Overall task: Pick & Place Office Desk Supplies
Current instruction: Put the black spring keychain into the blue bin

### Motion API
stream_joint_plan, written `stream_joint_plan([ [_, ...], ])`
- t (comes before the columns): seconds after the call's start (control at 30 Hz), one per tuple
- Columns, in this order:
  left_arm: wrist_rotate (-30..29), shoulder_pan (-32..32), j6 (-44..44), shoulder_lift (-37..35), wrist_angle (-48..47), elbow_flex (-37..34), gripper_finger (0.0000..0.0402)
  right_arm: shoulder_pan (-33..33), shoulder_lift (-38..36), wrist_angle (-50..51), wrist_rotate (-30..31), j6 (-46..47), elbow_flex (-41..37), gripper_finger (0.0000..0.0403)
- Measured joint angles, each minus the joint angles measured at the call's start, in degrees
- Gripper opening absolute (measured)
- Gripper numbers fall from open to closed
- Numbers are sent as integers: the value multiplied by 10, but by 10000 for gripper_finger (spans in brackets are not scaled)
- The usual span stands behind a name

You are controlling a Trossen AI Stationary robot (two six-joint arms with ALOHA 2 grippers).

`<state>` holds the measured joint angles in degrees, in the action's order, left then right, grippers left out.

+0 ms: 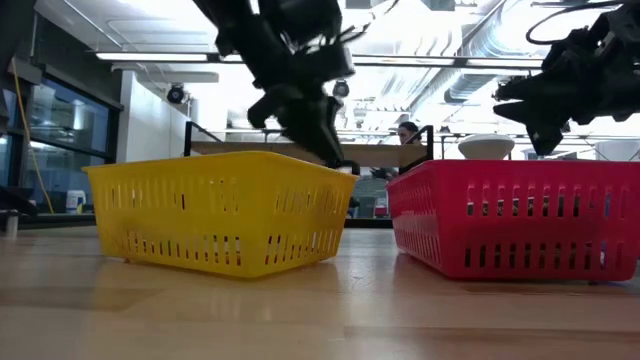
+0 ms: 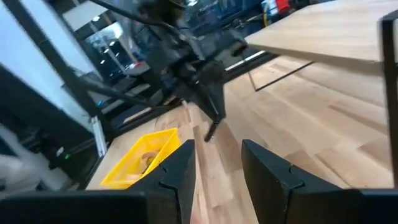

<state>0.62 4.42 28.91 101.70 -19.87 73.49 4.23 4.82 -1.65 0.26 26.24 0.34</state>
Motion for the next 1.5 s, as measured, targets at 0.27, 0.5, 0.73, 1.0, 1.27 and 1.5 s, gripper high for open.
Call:
stream_joint_plan([
  [0.27,-10,-1,-2,-40,110,1,41,0,11,-6,38,28,0,118],
  [0.5,-19,-15,7,-42,193,0,41,0,45,-31,42,26,0,118],
  [0.73,-21,-20,7,-42,239,0,41,0,105,-100,40,14,0,118],
  [1.0,-21,-20,0,-42,242,0,41,-22,229,-254,22,-67,0,118],
  [1.27,-21,-20,-18,-42,270,0,41,-50,356,-368,28,-130,11,118],
  [1.5,-20,-20,-19,-42,299,0,41,-50,453,-441,28,-162,51,118],
])
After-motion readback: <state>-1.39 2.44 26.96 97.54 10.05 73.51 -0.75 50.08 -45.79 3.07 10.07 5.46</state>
